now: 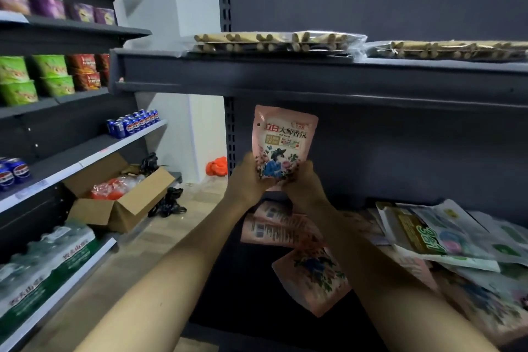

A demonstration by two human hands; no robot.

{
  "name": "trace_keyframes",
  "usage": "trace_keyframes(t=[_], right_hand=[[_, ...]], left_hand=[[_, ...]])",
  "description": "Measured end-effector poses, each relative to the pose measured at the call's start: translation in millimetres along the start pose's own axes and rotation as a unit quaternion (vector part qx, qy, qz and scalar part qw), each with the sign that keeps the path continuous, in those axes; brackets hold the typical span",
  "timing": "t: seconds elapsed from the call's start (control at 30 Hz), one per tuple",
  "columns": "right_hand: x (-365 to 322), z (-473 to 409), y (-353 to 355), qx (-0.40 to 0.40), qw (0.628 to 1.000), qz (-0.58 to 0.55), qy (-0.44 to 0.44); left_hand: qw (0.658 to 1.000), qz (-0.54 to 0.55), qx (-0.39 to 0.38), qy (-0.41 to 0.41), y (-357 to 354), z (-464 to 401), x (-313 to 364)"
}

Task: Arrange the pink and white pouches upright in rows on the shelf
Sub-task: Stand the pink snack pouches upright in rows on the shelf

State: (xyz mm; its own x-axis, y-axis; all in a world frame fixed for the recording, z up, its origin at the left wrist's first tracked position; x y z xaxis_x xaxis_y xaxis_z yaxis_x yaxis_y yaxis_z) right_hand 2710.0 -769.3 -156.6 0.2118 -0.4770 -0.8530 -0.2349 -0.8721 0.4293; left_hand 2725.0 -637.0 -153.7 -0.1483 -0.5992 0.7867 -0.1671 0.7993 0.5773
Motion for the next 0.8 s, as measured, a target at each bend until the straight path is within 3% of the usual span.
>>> trace_keyframes(t=[0.23, 0.4, 0.6, 0.8], right_hand=[[32.2, -8.9, -29.3, 0.001, 1.0, 0.026, 0.004], [39.8, -6.6, -43.2, -0.041, 0.995, 0.086, 0.017], [47.6, -1.4, -52.6, -0.085, 0.99, 0.103, -0.048], [53.3, 3.3, -49.2, -0.089, 0.954, 0.284, -0.028]], left_hand=[[0.991, 0.116, 0.037, 0.055, -21.8, -9.1, -45.0], [0.992, 0.097, 0.037, 0.066, -40.4, -7.8, -66.8], [0.99, 0.117, 0.042, 0.074, -45.9, -12.0, -75.4], [0.986, 0.127, 0.044, 0.097, -56.9, -4.1, -89.7]])
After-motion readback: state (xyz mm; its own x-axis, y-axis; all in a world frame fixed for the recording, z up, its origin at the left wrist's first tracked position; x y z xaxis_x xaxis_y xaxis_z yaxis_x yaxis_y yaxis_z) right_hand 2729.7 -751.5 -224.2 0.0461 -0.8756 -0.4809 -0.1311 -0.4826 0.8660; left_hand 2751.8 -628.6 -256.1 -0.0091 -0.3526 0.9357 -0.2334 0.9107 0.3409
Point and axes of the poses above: each hand's wrist, its own z-axis away from the middle knuckle, its own y-axis out of the back of the hand, x = y × z, the point moved 4 cm from there along -z, towards the middle knuckle, and after that the axes turned 8 degrees about y, right-handed, at the moved point
